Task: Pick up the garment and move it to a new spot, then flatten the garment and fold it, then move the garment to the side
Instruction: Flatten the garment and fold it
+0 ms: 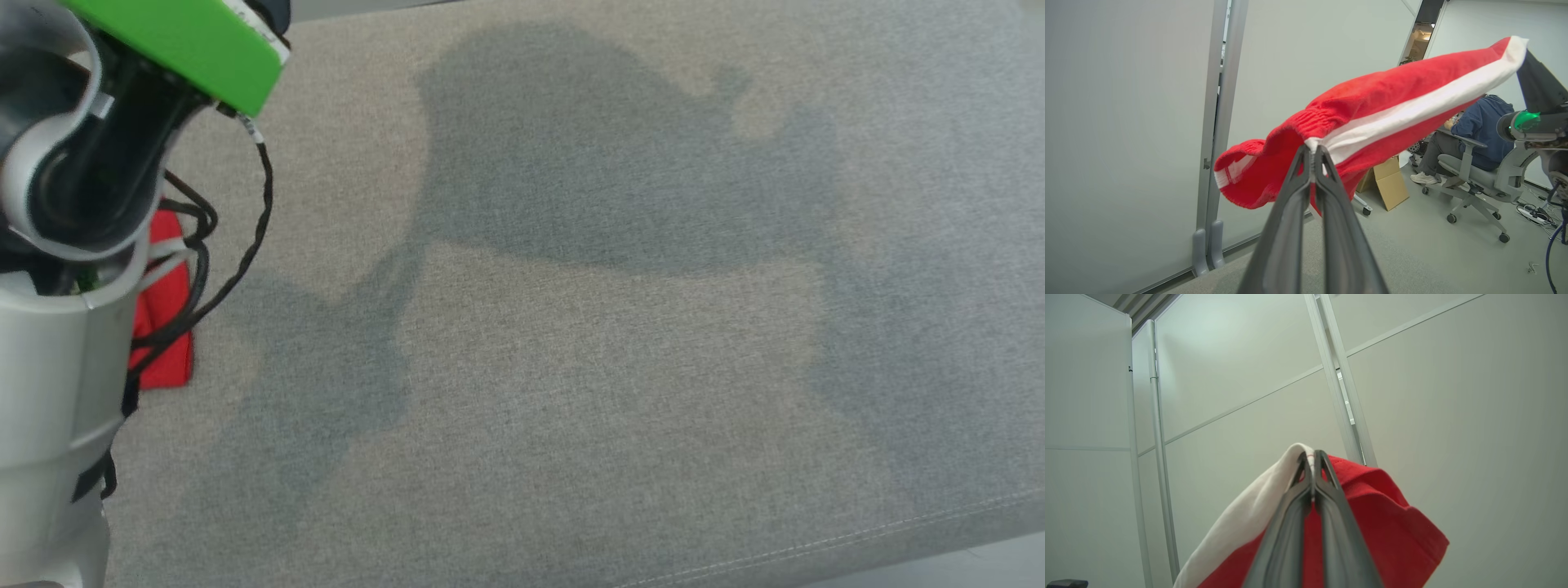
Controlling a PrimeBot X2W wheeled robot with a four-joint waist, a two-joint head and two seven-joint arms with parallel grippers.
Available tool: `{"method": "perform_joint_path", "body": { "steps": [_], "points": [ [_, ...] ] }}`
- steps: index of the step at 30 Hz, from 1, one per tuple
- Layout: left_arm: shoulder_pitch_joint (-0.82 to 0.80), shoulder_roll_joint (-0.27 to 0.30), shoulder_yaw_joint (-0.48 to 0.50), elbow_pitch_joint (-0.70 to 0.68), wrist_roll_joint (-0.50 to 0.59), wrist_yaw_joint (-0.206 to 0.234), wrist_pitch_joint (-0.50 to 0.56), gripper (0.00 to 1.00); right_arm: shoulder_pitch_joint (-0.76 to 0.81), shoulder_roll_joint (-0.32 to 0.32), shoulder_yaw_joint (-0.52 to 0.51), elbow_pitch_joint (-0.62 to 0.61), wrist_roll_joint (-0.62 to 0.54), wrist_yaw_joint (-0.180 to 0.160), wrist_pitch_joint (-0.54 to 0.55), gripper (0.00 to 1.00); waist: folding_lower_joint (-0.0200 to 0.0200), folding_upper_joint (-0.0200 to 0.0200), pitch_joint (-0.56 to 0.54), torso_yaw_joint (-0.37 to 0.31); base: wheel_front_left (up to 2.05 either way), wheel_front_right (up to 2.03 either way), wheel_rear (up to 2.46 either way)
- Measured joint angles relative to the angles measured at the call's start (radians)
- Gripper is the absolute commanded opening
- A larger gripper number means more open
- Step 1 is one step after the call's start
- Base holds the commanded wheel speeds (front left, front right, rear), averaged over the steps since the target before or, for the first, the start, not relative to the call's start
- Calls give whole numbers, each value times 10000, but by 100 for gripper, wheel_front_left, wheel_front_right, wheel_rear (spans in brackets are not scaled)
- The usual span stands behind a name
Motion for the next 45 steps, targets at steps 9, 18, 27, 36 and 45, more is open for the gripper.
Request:
{"method": "perform_joint_path", "body": {
  "steps": [9,18,27,36,45],
  "points": [
    [3236,136,-1496,259,339,-855,-955,0,3012,282,2113,-105,-663,54,-2,0,0,0,1221,348,0,0,0],
    [5633,596,-1565,1580,750,-1358,-2491,0,6357,-79,3193,1774,-1312,54,-445,0,0,0,2278,400,0,0,0],
    [6826,203,-1925,1745,727,-1885,-3532,0,6497,-825,3407,3208,-3051,142,-552,0,0,0,1858,313,0,0,0],
    [8737,-2,-2382,2349,1085,-1528,-4184,0,9162,-1035,4284,3300,-2452,146,-543,0,0,0,772,659,0,0,0],
    [10833,10,-2608,2635,270,-1145,-4038,0,10983,-1231,4696,2905,-1135,228,-50,0,0,0,-222,1056,0,0,0]
  ]
}}
